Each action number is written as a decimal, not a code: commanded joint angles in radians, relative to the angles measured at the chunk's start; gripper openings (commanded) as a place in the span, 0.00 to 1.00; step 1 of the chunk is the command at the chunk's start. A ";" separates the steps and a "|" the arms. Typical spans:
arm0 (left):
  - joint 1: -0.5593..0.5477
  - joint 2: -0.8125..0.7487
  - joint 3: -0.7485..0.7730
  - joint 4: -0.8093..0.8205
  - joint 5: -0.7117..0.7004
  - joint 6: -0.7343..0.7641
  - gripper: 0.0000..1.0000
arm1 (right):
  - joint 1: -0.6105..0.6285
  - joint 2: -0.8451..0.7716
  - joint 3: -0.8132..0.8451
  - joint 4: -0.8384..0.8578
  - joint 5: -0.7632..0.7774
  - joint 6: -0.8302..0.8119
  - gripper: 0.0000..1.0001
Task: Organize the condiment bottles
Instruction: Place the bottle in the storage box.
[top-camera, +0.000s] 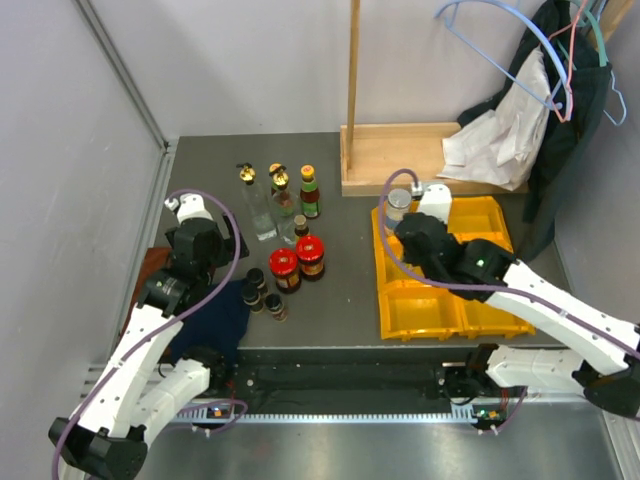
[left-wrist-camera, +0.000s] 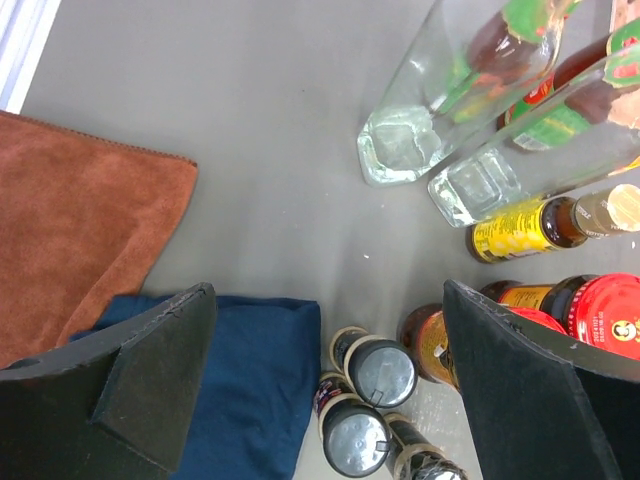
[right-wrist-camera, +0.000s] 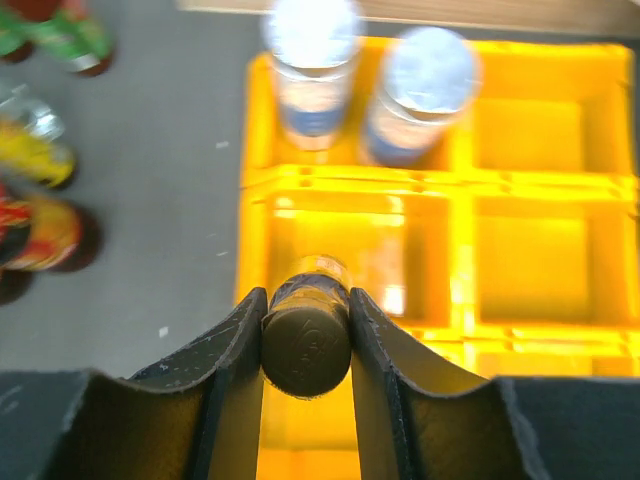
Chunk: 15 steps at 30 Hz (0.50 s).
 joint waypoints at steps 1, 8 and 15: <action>0.004 0.021 0.036 0.071 0.036 0.022 0.99 | -0.091 -0.113 -0.043 0.001 0.029 0.043 0.00; 0.004 0.035 0.041 0.089 0.061 0.021 0.99 | -0.222 -0.117 -0.116 0.030 -0.018 0.037 0.00; 0.004 0.037 0.039 0.091 0.070 0.033 0.99 | -0.312 -0.101 -0.195 0.116 -0.086 0.033 0.00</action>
